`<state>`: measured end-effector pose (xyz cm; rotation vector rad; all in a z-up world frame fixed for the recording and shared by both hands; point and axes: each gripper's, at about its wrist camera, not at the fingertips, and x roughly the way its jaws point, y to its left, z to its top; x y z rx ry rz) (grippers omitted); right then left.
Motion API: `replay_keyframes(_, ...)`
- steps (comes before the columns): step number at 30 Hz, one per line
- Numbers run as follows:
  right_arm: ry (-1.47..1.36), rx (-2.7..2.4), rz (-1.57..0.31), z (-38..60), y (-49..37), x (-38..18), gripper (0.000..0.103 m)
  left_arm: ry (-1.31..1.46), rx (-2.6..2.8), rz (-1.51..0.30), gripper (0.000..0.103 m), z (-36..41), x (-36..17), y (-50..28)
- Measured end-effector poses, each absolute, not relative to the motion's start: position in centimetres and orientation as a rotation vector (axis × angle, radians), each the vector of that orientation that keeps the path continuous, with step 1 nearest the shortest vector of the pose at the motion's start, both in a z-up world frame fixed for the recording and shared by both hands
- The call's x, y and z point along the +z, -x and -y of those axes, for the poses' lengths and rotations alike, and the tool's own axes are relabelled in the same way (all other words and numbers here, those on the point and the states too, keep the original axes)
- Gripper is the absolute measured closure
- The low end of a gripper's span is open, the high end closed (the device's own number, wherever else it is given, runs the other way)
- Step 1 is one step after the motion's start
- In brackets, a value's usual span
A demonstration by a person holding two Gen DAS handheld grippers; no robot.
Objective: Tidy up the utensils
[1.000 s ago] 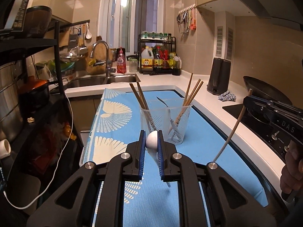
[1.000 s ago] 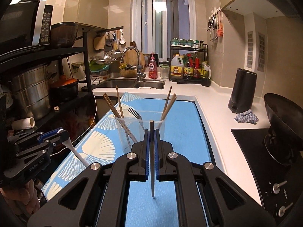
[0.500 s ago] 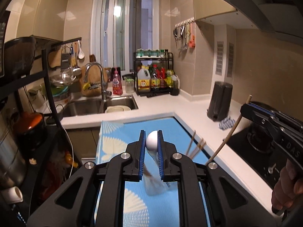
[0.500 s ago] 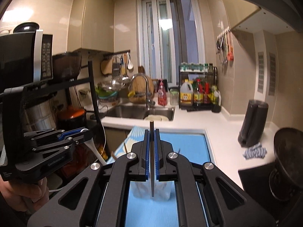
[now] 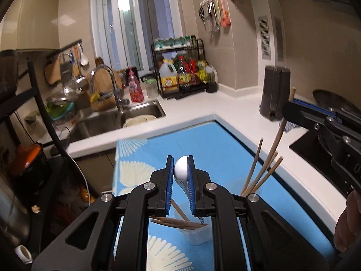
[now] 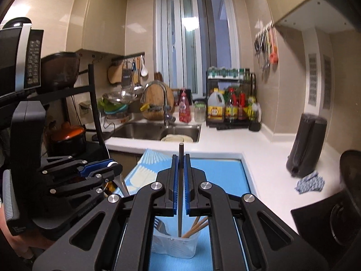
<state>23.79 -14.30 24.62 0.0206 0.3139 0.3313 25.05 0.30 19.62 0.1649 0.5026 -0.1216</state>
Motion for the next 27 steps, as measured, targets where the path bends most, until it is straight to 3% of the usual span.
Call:
replay_keyframes(5, -0.015, 0.343, -0.403, 13.8, -25.1, 21.5, 0.096, -0.177, -0.179, -0.558, 0.090, 0.4, 16.2, -25.8)
replay_keyframes(7, -0.014, 0.334, -0.427, 13.9, -25.2, 20.3, 0.086, -0.172, -0.198, -0.568, 0.089, 0.3, 15.4, -25.5)
replay_keyframes(10, -0.023, 0.331, -0.446, 14.2, -24.7, 19.2, 0.082, -0.138, -0.211, -0.543, 0.072, -0.5, 15.8, -24.7)
replay_keyframes(14, -0.031, 0.325, -0.439, 14.9, -23.0, 19.1, 0.074, -0.097, -0.215, -0.490, 0.063, -1.2, 17.2, -22.9)
replay_keyframes(18, -0.023, 0.315, -0.408, 15.7, -20.1, 19.5, 0.055, -0.058, -0.195, -0.444, 0.049, -1.6, 18.2, -20.1)
replay_keyframes(20, -0.012, 0.302, -0.387, 16.1, -18.1, 19.6, 0.044, -0.029, -0.166, -0.418, 0.032, -1.9, 18.4, -18.1)
replay_keyframes(22, -0.002, 0.285, -0.370, 16.7, -15.9, 19.5, 0.024, 0.006, -0.141, -0.396, 0.023, -2.2, 18.3, -16.4)
replay_keyframes(24, 0.018, 0.259, -0.366, 17.4, -14.0, 19.1, 0.011, 0.022, -0.119, -0.387, 0.013, -2.1, 17.6, -14.4)
replay_keyframes(27, 0.026, 0.192, -0.385, 18.7, -12.1, 17.6, 0.005, 0.061, -0.058, -0.395, 0.007, -2.0, 15.6, -12.1)
